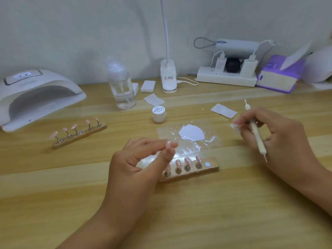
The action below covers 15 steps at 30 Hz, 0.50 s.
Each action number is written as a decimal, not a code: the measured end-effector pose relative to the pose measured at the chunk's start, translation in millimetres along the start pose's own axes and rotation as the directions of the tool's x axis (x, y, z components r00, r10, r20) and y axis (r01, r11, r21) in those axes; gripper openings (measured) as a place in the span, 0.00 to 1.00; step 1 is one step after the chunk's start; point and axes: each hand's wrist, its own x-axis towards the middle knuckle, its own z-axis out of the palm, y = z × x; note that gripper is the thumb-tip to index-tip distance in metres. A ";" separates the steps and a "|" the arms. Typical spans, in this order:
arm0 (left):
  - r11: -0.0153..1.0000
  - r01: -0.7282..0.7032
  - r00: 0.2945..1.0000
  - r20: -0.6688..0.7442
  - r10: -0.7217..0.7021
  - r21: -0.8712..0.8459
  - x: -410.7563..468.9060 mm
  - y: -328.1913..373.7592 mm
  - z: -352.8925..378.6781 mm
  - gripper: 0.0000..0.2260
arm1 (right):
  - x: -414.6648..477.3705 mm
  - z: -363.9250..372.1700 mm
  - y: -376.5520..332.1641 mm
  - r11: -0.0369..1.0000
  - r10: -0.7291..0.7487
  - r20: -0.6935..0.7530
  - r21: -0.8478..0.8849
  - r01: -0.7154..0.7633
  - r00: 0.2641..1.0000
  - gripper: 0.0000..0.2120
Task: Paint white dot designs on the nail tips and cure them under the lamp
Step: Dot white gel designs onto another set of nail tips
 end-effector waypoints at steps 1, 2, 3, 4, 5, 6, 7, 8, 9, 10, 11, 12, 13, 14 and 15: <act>0.999 0.038 0.999 -0.025 -0.038 -0.033 1.4 -1.4 -1.4 0.04 | 0.8 0.5 1.9 0.999 0.014 0.007 -0.031 -0.014 1.000 0.04; 0.995 0.080 0.995 -0.052 -0.083 -0.068 3.2 -3.1 -2.5 0.04 | 2.7 -0.6 2.9 0.998 0.015 -0.006 -0.061 -0.016 1.000 0.03; 0.987 0.123 0.988 -0.077 -0.131 -0.102 5.6 -4.8 -3.7 0.04 | 5.7 -2.2 3.9 0.997 0.007 -0.030 -0.078 -0.009 1.000 0.02; 0.978 0.163 0.980 -0.094 -0.176 -0.130 8.5 -6.7 -5.0 0.04 | 10.2 -4.9 4.0 0.998 0.001 -0.057 -0.067 -0.005 0.998 0.06; 0.971 0.193 0.973 -0.103 -0.208 -0.144 11.9 -8.9 -6.5 0.04 | 16.9 -7.8 4.2 1.000 0.005 -0.076 -0.002 -0.005 0.997 0.09; 0.966 0.213 0.968 -0.105 -0.229 -0.145 15.6 -10.8 -7.5 0.04 | 25.7 -9.7 3.5 0.995 0.021 -0.080 0.100 -0.013 0.997 0.12; 0.963 0.229 0.965 -0.099 -0.244 -0.139 18.1 -11.7 -8.6 0.04 | 33.5 -11.8 3.2 0.981 0.036 -0.070 0.192 -0.022 0.997 0.15; 0.961 0.242 0.963 -0.087 -0.255 -0.132 21.3 -13.0 -9.7 0.04 | 42.4 -11.6 1.4 0.968 0.031 -0.049 0.251 -0.018 0.998 0.17; 0.959 0.256 0.962 -0.069 -0.266 -0.126 24.7 -14.4 -11.2 0.04 | 50.9 -8.7 -1.8 0.957 0.020 -0.026 0.289 -0.011 0.999 0.18; 0.956 0.270 0.960 -0.043 -0.276 -0.119 28.2 -15.5 -12.5 0.04 | 57.8 -3.3 -5.5 0.949 0.007 -0.002 0.317 -0.006 1.000 0.19; 0.953 0.283 0.958 -0.009 -0.286 -0.109 31.8 -16.5 -13.4 0.04 | 62.9 4.0 -10.3 0.939 -0.006 0.019 0.345 -0.001 1.000 0.20; 0.951 0.294 0.956 0.029 -0.292 -0.095 35.0 -17.9 -14.0 0.04 | 66.2 12.7 -14.9 0.925 -0.010 0.044 0.380 -0.007 0.999 0.21; 0.949 0.302 0.953 0.066 -0.297 -0.085 38.1 -19.0 -14.3 0.04 | 68.1 22.5 -18.7 0.908 -0.005 0.069 0.418 -0.025 0.998 0.22; 0.951 0.301 0.951 0.101 -0.293 -0.077 41.1 -19.6 -14.7 0.04 | 69.3 32.1 -21.9 0.892 0.005 0.091 0.450 -0.046 0.996 0.22; 0.956 0.287 0.951 0.135 -0.277 -0.063 43.9 -20.2 -14.5 0.03 | 69.8 41.9 -23.6 0.879 0.016 0.114 0.472 -0.069 0.993 0.21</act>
